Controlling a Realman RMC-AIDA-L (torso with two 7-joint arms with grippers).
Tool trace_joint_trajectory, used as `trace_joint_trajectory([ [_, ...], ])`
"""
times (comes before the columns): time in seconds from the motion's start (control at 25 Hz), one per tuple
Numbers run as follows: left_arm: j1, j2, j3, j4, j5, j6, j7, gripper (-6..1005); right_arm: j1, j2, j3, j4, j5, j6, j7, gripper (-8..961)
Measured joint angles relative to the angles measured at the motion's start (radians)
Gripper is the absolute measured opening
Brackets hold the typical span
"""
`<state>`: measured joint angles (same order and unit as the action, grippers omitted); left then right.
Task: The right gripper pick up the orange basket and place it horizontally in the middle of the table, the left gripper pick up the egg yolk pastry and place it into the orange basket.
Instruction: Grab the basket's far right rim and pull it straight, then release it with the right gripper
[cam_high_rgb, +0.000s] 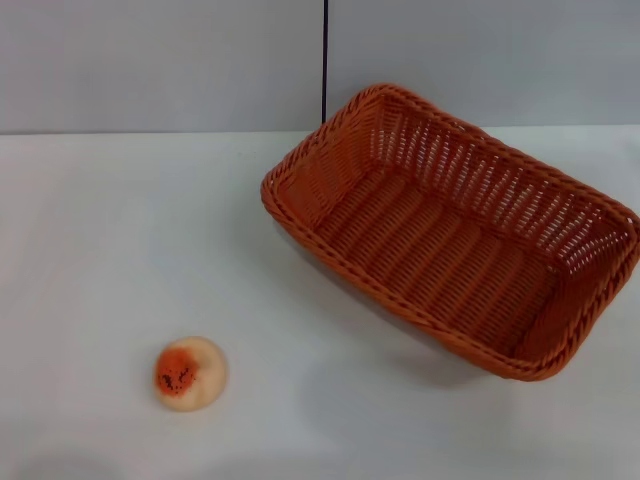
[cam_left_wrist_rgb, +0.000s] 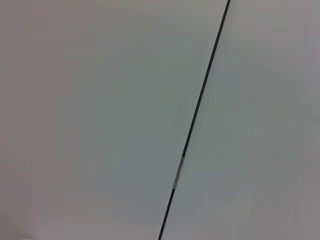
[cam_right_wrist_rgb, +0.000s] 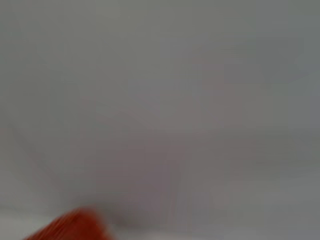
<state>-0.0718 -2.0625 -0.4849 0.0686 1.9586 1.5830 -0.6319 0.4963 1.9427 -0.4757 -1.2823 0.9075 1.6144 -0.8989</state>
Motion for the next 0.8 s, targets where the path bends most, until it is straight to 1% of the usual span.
trace_joint_trajectory([
  [0.08, 0.0, 0.0, 0.001, 0.002, 0.001, 0.0, 0.0, 817, 0.048, -0.029, -0.046, 0.075, -0.038, 0.037, 0.017, 639],
  [0.12, 0.0, 0.0, 0.003, 0.004, 0.002, -0.001, 0.0, 817, 0.092, -0.051, -0.084, 0.144, -0.077, 0.052, 0.034, 639],
  [0.16, 0.0, 0.0, 0.003, 0.004, 0.002, -0.001, 0.0, 817, 0.092, -0.051, -0.084, 0.144, -0.077, 0.052, 0.034, 639],
  [0.2, 0.0, 0.0, 0.004, 0.005, 0.002, -0.001, 0.0, 817, 0.132, -0.062, -0.11, 0.198, -0.121, 0.055, 0.046, 639],
  [0.24, 0.002, 0.0, 0.004, 0.007, 0.002, 0.001, 0.0, 817, 0.132, -0.062, -0.11, 0.198, -0.121, 0.055, 0.046, 639],
  [0.32, 0.006, 0.0, 0.004, 0.008, 0.002, 0.006, 0.0, 817, 0.183, -0.069, -0.148, 0.272, -0.172, 0.049, 0.044, 640],
  [0.36, 0.008, 0.0, 0.004, 0.008, 0.002, 0.008, 0.0, 817, 0.183, -0.069, -0.148, 0.272, -0.172, 0.049, 0.044, 640],
  [0.44, 0.013, 0.0, 0.003, 0.008, 0.002, 0.009, 0.0, 816, 0.209, -0.068, -0.183, 0.313, -0.186, 0.029, 0.031, 640],
  [0.52, 0.019, 0.001, 0.003, 0.009, 0.002, 0.01, 0.0, 816, 0.239, -0.059, -0.227, 0.377, -0.188, -0.008, 0.009, 639],
  [0.56, 0.019, 0.001, 0.003, 0.009, 0.002, 0.01, 0.0, 816, 0.239, -0.059, -0.227, 0.377, -0.188, -0.008, 0.009, 637],
  [0.68, 0.028, 0.001, 0.003, 0.01, 0.002, 0.011, 0.0, 816, 0.26, -0.044, -0.256, 0.433, -0.189, -0.074, -0.011, 633],
  [0.72, 0.029, 0.001, 0.003, 0.01, 0.002, 0.011, 0.0, 816, 0.267, -0.033, -0.275, 0.461, -0.19, -0.113, -0.022, 631],
  [0.76, 0.031, 0.001, 0.003, 0.01, 0.002, 0.011, 0.0, 816, 0.267, -0.033, -0.275, 0.461, -0.19, -0.113, -0.022, 630],
  [0.8, 0.032, 0.001, 0.003, 0.01, 0.002, 0.011, 0.0, 816, 0.269, -0.025, -0.283, 0.468, -0.19, -0.129, -0.026, 629],
])
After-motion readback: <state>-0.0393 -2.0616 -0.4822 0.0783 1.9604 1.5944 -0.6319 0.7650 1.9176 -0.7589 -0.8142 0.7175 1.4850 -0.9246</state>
